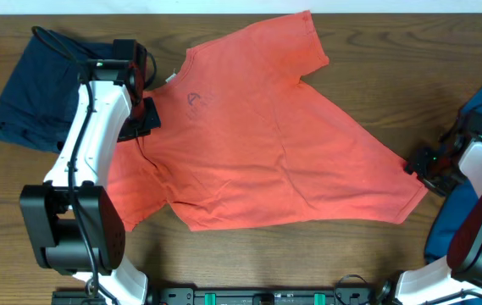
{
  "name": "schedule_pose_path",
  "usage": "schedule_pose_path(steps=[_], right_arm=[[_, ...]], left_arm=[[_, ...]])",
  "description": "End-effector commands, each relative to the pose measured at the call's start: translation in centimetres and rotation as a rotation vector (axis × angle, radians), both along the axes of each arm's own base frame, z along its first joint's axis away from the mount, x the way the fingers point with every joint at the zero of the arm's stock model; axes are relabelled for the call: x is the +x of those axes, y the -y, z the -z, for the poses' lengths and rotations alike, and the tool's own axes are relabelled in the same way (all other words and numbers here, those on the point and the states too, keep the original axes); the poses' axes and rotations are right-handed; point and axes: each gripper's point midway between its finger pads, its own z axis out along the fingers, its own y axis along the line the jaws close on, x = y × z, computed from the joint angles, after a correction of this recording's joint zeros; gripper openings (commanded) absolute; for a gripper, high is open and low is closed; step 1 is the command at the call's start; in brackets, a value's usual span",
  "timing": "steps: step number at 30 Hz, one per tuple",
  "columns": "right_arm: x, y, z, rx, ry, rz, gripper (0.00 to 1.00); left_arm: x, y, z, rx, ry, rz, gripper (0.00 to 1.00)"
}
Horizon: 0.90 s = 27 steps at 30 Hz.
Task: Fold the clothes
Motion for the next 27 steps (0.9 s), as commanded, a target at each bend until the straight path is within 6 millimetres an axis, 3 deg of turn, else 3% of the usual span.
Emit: schedule_pose_path(steps=[1, 3, 5, 8, 10, 13, 15, 17, 19, 20, 22, 24, 25, 27], right_arm=[[-1.2, -0.3, 1.5, -0.004, -0.031, 0.067, 0.36], [-0.8, 0.0, 1.5, -0.014, -0.015, 0.071, 0.13], [0.0, 0.3, 1.1, -0.026, 0.013, 0.07, 0.02], [2.9, 1.7, -0.7, -0.06, 0.105, 0.077, 0.01], [6.2, 3.2, -3.3, -0.101, 0.211, 0.081, 0.01], [12.3, 5.8, -9.6, -0.188, 0.433, 0.084, 0.01], [16.2, 7.6, -15.3, -0.256, 0.609, 0.084, 0.01], [18.9, 8.7, -21.0, -0.314, 0.758, 0.082, 0.01], [20.3, 9.6, -25.2, -0.359, 0.847, 0.087, 0.01], [20.7, 9.9, -26.4, -0.377, 0.871, 0.091, 0.04], [21.2, 10.2, -28.2, -0.392, 0.897, 0.087, 0.56], [21.0, 9.9, -28.1, -0.374, 0.882, 0.078, 0.89], [20.9, 9.6, -27.9, -0.359, 0.869, 0.066, 0.96], [20.2, 9.0, -26.9, -0.328, 0.816, 0.05, 0.99]], left_arm=[[-0.1, 0.1, -0.6, -0.006, 0.008, 0.008, 0.12], [-0.4, 0.1, -0.6, -0.006, -0.002, 0.008, 0.12], [-0.5, 0.1, -0.6, -0.005, -0.01, 0.008, 0.12], [-0.5, 0.1, -0.6, -0.006, -0.009, 0.008, 0.12], [-0.5, 0.1, -0.7, -0.006, -0.006, 0.008, 0.12], [-0.3, 0.1, -0.7, -0.01, 0.001, 0.008, 0.12], [-0.1, 0.2, -0.7, -0.014, 0.007, 0.009, 0.12], [0.0, 0.3, -0.7, -0.019, 0.012, 0.009, 0.12], [0.1, 0.7, -0.7, -0.043, 0.017, 0.011, 0.13], [0.2, 1.0, -0.6, -0.056, 0.02, 0.013, 0.14], [0.5, 1.4, -0.6, -0.079, 0.03, 0.015, 0.16], [0.7, 1.8, -0.6, -0.1, 0.04, 0.021, 0.17], [0.8, 2.2, -0.6, -0.116, 0.043, 0.043, 0.17], [1.2, 3.5, -0.6, -0.166, 0.053, 0.119, 0.22]])
